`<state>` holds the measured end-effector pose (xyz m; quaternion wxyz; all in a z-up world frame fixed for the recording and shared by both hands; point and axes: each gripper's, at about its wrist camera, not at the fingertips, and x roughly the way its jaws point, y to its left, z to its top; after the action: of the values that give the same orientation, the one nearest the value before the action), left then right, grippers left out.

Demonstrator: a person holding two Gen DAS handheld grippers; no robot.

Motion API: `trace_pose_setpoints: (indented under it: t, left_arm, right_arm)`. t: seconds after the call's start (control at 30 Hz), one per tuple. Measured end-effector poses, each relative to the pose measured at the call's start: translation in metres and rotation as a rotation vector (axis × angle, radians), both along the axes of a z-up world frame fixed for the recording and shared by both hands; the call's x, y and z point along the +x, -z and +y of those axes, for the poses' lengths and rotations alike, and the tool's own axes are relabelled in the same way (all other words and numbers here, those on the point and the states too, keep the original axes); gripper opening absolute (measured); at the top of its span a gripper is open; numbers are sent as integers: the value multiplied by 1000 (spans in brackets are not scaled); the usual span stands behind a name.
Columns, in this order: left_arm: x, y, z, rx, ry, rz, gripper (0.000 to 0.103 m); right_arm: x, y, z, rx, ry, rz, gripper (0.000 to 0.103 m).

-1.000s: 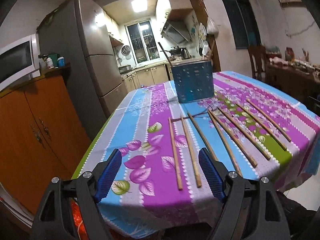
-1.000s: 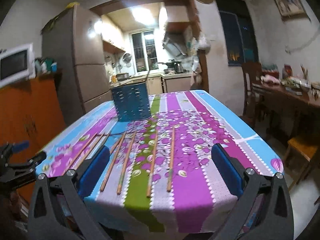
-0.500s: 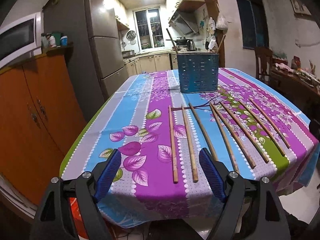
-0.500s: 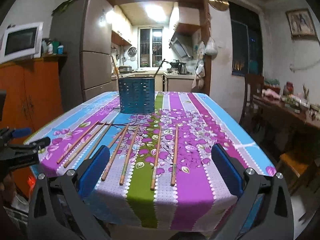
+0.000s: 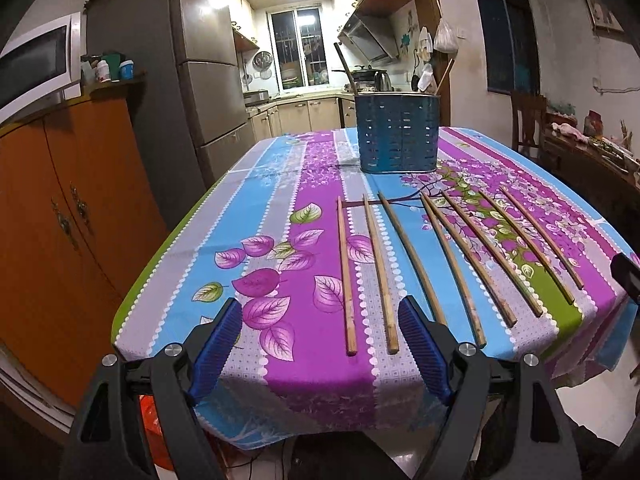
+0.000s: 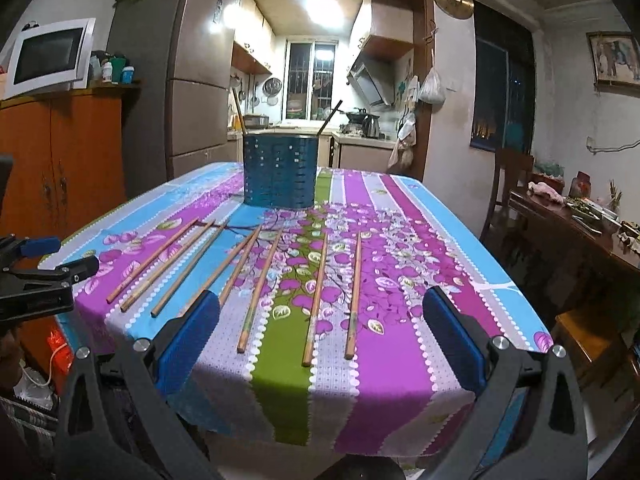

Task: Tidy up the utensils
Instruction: 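Move both open tools back over the remaining chopsticks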

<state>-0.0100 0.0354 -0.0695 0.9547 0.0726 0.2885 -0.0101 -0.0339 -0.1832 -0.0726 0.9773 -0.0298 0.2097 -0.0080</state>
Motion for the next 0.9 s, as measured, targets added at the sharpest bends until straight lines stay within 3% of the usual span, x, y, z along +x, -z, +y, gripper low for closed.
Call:
trace_pose_setpoints:
  t: [0.73, 0.9]
  left_arm:
    - [8, 12, 0, -6, 1, 49, 83]
    - [-7, 9, 9, -73, 50, -7, 83]
  right_arm:
    - [6, 8, 5, -10, -30, 17, 98]
    - [5, 15, 11, -45, -66, 21, 81]
